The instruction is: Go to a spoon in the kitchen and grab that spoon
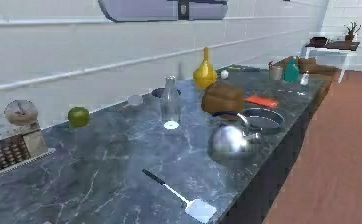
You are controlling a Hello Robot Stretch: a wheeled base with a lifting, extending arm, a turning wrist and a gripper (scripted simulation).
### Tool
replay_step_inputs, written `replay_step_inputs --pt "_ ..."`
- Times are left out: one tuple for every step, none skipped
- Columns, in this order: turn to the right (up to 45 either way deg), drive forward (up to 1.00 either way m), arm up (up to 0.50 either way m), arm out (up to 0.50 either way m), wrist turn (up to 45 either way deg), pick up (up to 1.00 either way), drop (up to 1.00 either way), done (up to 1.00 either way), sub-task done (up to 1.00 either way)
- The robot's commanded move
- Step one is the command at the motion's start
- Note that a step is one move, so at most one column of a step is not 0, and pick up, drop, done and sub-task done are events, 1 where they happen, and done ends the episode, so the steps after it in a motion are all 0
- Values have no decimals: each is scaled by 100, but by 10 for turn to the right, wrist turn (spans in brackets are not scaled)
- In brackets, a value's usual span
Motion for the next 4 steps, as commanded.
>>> replay_step_inputs --pt "-450 0 0 0 0 0 0 0 0" --pt "-450 0 0 0 0 0 0 0 0" --pt "-330 0 0 0 0 0 0 0 0" --pt "0 0 50 0 0 0 0 0 0"
